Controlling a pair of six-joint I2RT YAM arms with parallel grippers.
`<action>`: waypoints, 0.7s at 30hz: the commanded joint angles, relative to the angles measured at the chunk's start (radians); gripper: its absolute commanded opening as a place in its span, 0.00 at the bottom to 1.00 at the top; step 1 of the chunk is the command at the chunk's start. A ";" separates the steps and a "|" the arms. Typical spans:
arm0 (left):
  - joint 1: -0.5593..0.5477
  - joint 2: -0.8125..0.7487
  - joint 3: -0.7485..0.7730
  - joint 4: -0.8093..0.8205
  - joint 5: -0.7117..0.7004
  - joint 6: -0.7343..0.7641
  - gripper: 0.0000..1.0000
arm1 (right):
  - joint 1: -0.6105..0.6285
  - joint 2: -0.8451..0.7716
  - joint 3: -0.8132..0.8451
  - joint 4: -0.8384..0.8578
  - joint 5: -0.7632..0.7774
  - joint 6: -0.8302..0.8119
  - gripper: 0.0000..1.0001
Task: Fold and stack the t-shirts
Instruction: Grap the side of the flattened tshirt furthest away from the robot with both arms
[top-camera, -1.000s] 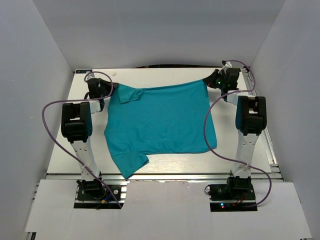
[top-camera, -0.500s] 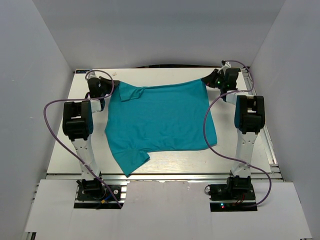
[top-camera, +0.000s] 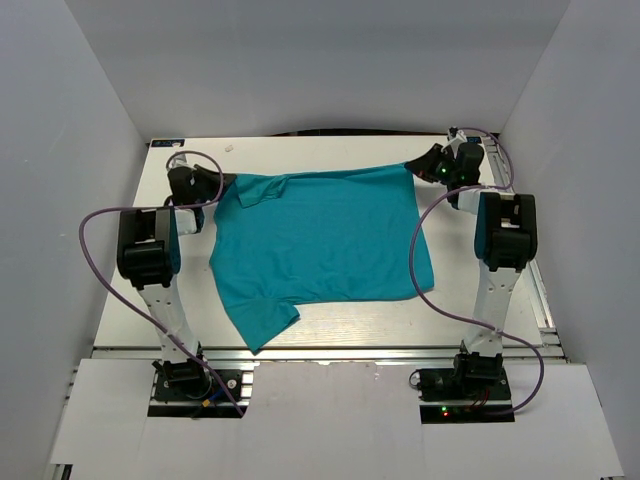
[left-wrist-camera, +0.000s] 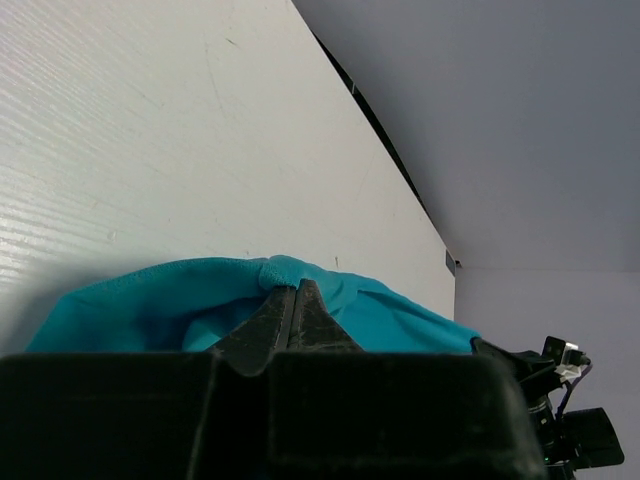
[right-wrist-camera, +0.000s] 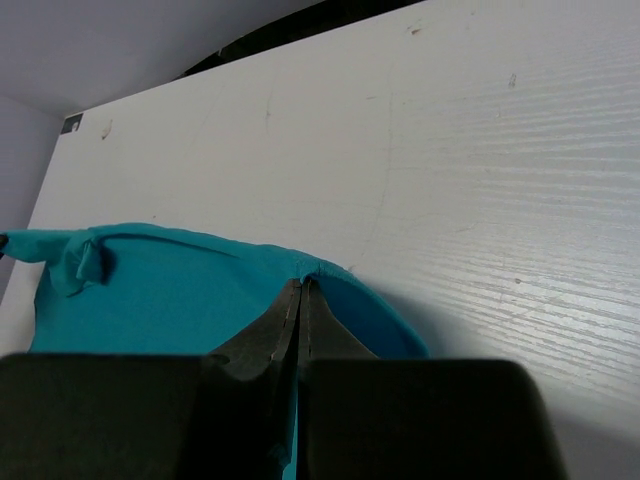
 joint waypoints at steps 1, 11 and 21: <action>0.010 -0.105 -0.021 0.030 0.035 0.031 0.00 | -0.010 -0.073 -0.018 0.068 -0.031 0.018 0.00; 0.022 -0.167 -0.083 0.031 0.065 0.041 0.00 | -0.030 -0.106 -0.077 0.068 -0.057 0.018 0.00; 0.030 -0.212 -0.166 0.031 0.085 0.049 0.00 | -0.044 -0.102 -0.111 0.065 -0.082 0.020 0.00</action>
